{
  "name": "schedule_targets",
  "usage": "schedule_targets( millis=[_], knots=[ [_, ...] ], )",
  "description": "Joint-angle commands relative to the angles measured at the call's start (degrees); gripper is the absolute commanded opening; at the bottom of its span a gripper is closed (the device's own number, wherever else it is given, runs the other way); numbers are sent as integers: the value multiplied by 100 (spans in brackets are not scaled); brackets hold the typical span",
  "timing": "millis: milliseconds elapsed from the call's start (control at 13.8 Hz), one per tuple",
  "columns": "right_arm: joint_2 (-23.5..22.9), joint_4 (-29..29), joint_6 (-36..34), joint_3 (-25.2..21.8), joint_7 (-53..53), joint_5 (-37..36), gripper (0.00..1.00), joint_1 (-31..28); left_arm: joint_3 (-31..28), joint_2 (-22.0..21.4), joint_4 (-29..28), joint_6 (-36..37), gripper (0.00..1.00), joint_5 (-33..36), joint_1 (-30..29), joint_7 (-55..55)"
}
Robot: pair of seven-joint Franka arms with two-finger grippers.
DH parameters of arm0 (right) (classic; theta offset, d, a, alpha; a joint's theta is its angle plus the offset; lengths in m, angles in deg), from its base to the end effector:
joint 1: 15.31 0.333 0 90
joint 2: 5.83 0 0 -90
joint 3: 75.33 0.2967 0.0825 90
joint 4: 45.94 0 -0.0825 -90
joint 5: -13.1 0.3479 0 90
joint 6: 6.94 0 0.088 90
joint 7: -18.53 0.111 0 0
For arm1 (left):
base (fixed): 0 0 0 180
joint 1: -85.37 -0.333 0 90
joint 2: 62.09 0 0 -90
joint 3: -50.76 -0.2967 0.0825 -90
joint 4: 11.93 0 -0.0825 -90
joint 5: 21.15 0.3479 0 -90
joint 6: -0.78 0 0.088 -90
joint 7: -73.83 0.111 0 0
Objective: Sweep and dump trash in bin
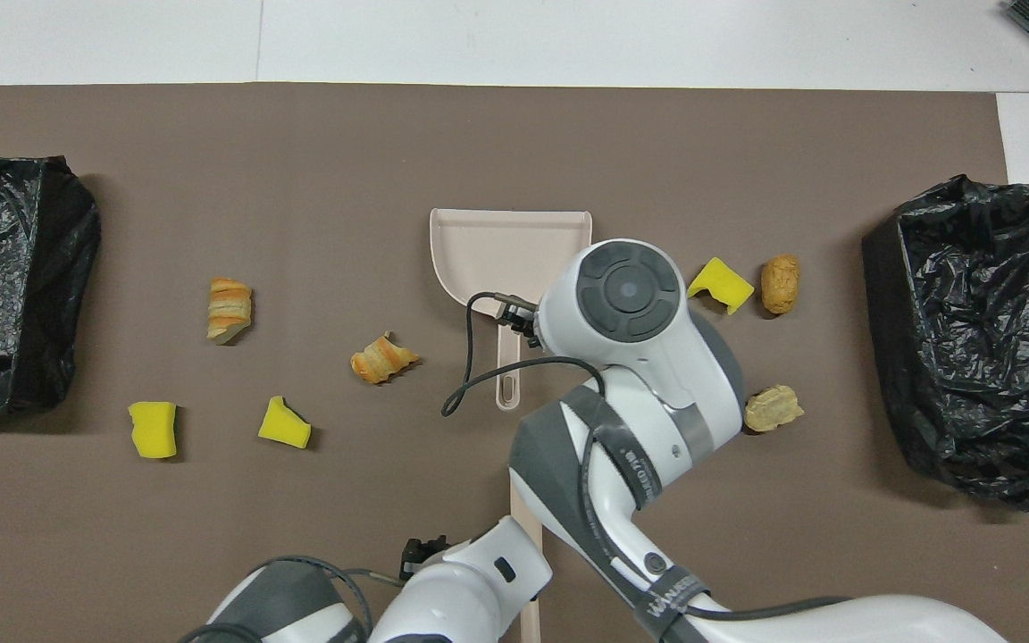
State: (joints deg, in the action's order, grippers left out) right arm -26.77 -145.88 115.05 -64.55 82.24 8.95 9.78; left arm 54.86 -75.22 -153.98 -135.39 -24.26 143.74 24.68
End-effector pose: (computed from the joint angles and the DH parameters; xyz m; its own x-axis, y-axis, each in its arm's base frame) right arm 0.5052 0.3490 0.3670 0.8954 -0.4452 0.0078 -0.4449 -0.8952 -0.0258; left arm 0.2012 -0.3877 0.3871 0.9798 -0.1898 0.0624 -0.1958 -0.9742 0.1119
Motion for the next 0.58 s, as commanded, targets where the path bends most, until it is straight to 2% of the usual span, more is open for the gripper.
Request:
schedule_targets(
  millis=[0, 361, 506],
  knots=[
    [-217, 282, -69, -6, 211, -121, 100, 13, 3, 56, -210, -348, 100, -5, 464, -542],
    [-296, 282, -78, -6, 72, -148, 100, 110, 179, 74, -280, -392, 100, -5, 509, -718],
    [-297, 264, -401, -6, -471, -218, 93, 162, 188, 100, -271, -418, 100, -5, 509, -797]
  ],
)
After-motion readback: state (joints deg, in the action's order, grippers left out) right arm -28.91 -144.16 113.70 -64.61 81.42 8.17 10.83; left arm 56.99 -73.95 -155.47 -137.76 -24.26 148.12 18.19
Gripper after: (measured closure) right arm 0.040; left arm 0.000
